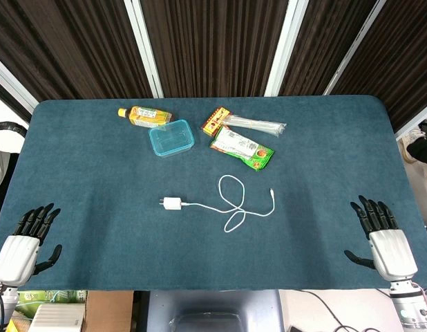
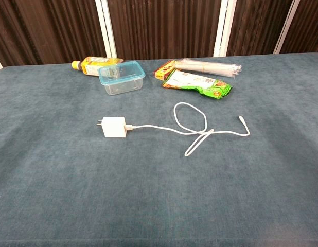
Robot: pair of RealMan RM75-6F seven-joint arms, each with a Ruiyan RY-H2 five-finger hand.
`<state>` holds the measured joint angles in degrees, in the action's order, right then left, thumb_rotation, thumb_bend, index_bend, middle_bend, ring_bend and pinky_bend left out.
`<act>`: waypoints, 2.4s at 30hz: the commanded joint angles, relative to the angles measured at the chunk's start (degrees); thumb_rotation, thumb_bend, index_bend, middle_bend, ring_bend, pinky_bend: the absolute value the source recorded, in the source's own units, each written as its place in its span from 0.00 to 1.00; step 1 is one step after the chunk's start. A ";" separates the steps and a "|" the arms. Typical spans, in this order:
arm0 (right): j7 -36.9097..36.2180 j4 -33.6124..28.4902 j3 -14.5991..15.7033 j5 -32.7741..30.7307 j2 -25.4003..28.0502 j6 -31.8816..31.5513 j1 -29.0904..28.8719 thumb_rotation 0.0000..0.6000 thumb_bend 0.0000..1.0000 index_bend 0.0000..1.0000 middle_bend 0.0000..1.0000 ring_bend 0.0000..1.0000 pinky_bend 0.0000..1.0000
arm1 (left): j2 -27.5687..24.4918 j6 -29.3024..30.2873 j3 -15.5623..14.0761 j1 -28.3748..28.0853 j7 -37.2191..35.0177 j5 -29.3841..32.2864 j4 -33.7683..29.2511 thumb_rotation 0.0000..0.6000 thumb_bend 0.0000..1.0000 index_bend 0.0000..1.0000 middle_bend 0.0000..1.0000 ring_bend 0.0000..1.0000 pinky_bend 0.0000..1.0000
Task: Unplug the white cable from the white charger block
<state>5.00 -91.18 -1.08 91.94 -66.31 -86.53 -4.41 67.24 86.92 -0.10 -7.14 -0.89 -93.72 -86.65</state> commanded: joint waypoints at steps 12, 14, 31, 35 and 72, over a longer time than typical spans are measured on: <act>-1.61 0.43 0.31 0.38 1.27 -0.97 0.68 1.00 0.14 0.00 0.00 0.00 0.00 | 11.81 -2.64 1.57 -5.44 -0.61 -3.55 6.59 1.00 0.42 0.10 0.08 0.66 0.79; -1.84 0.44 0.12 0.08 1.25 -0.80 0.59 1.00 0.14 0.00 0.00 0.00 0.00 | 14.34 -4.81 2.51 -7.49 -1.80 -3.08 7.53 1.00 0.41 0.13 0.11 0.78 0.88; -1.53 0.10 0.03 -1.87 1.45 2.48 -0.38 1.00 0.14 0.00 0.00 0.00 0.00 | 34.27 -21.03 10.64 -20.49 14.24 8.59 15.48 1.00 0.41 0.18 0.14 0.98 1.00; -1.68 -0.08 0.06 -2.13 1.64 3.09 -0.59 1.00 0.14 0.00 0.00 0.00 0.00 | 37.14 -22.43 11.70 -22.23 14.96 10.84 18.79 1.00 0.41 0.18 0.16 0.98 1.00; -3.48 -0.91 0.16 -2.38 3.25 2.92 -0.36 1.00 0.14 0.00 0.00 0.00 0.00 | 48.30 -24.27 13.72 -30.79 17.63 17.51 32.20 1.00 0.44 0.49 0.47 1.00 1.00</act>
<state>1.52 -92.09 -0.93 89.55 -63.07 -83.60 -4.78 115.48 62.66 13.67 -37.88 16.81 -76.27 -54.52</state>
